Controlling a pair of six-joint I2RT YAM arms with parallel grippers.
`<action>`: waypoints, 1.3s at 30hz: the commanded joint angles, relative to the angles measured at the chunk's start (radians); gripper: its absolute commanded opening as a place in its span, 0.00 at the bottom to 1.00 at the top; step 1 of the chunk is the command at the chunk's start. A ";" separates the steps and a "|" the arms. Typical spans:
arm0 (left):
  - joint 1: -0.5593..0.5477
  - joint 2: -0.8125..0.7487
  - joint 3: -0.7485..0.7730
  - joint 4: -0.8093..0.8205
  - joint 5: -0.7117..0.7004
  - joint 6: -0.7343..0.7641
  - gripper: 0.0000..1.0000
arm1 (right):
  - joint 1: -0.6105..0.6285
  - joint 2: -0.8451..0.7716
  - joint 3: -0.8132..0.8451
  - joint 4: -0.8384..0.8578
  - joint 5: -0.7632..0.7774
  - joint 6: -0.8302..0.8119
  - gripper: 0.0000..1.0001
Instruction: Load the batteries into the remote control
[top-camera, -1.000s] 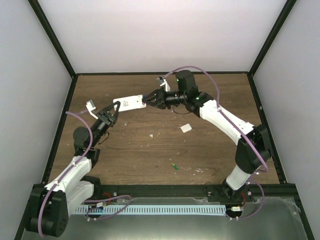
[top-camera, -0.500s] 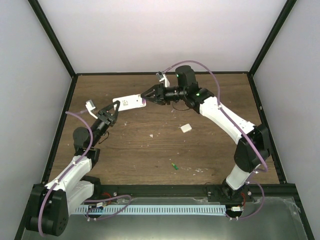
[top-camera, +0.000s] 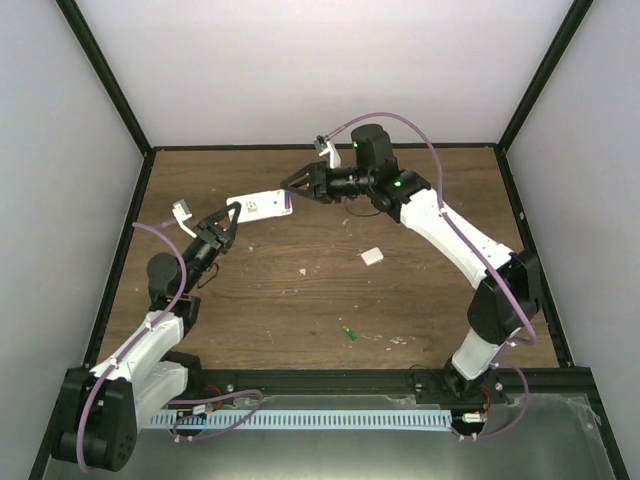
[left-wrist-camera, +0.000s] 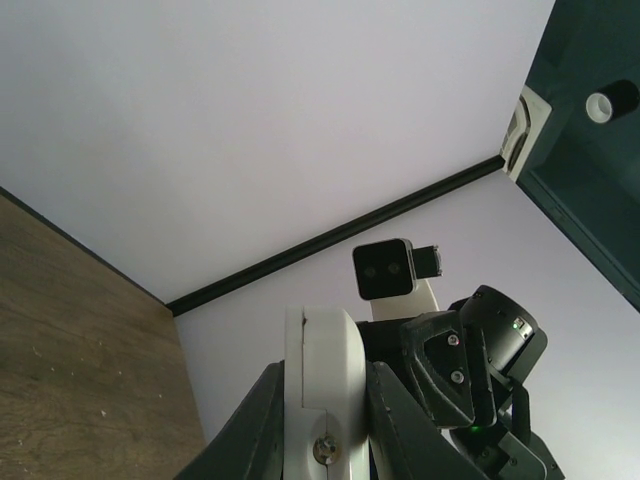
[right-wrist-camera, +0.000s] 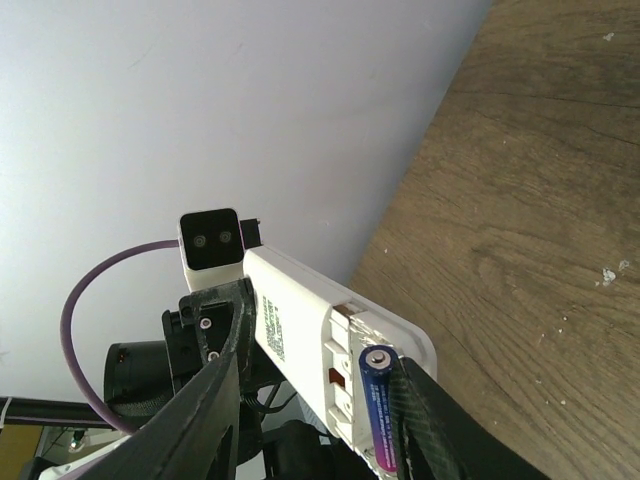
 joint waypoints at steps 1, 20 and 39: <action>0.001 0.000 -0.002 0.029 -0.004 0.007 0.00 | -0.002 0.012 0.048 -0.025 0.004 -0.018 0.37; 0.002 0.002 -0.003 0.028 -0.005 0.008 0.00 | -0.001 0.033 0.048 0.010 -0.036 -0.007 0.37; 0.001 0.013 -0.003 0.026 -0.003 0.010 0.00 | 0.000 0.031 0.070 0.004 -0.044 -0.010 0.36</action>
